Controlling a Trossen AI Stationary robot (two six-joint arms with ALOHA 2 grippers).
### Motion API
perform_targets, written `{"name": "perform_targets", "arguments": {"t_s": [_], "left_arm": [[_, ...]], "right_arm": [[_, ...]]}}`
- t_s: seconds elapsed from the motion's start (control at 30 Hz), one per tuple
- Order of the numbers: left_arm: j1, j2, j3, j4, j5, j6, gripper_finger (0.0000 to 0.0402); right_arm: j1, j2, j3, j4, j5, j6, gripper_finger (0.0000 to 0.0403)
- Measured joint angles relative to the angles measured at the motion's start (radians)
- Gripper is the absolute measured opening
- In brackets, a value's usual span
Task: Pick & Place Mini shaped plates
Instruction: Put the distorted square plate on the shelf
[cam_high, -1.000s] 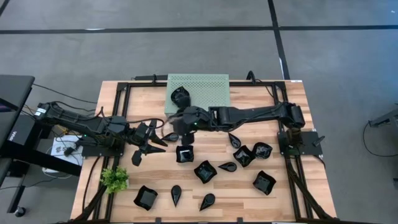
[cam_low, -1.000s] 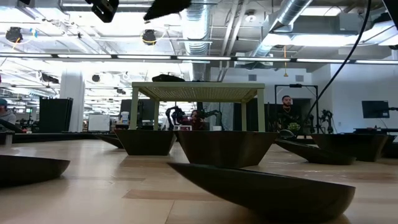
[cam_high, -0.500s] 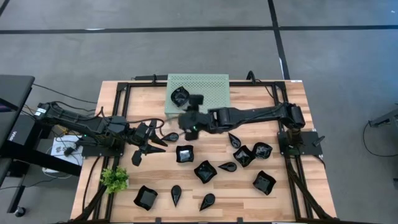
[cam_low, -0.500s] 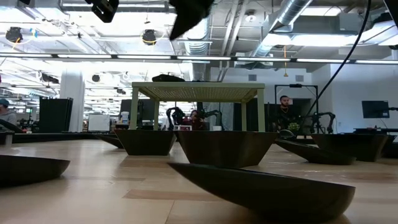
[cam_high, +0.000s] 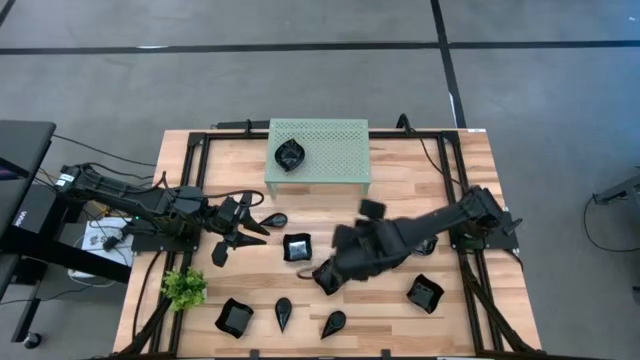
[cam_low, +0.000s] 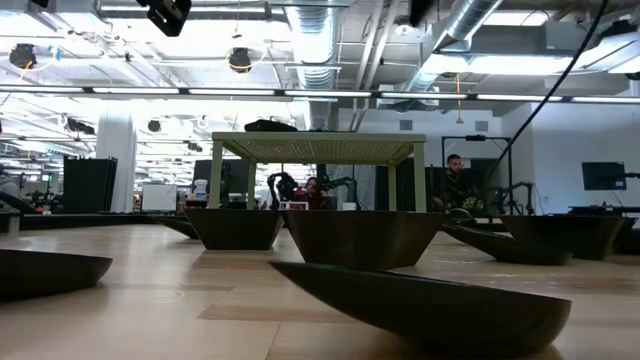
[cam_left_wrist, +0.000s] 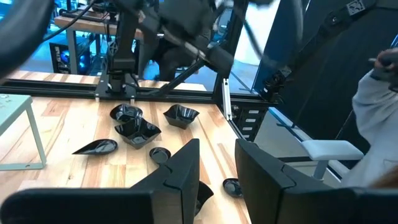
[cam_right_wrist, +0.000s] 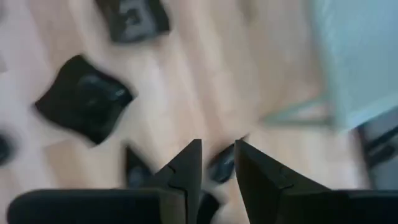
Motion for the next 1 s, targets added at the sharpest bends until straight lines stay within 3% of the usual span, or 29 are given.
{"name": "perform_targets", "arguments": {"t_s": [0.3,0.43,0.57,0.77,1.0], "left_arm": [[0.000,0.000,0.000,0.008,0.000,-0.052,0.0104],[0.000,0.000,0.000,0.020,0.000,-0.048,0.0104],[0.000,0.000,0.000,0.054,0.000,-0.047,0.0104],[0.000,0.000,0.000,0.084,0.000,-0.045,0.0104],[0.000,0.000,0.000,0.087,0.000,-0.045,0.0104]], "right_arm": [[0.013,-0.031,-0.342,0.003,-0.253,0.360,0.0088],[-0.038,-0.043,-0.494,-0.006,-0.369,0.401,0.0088],[-0.079,-0.047,-0.543,-0.006,-0.457,0.349,0.0087],[-0.103,-0.155,-0.556,-0.006,-0.429,0.292,0.0087],[-0.065,-0.437,-0.728,0.092,-0.326,0.532,0.0087]]}}
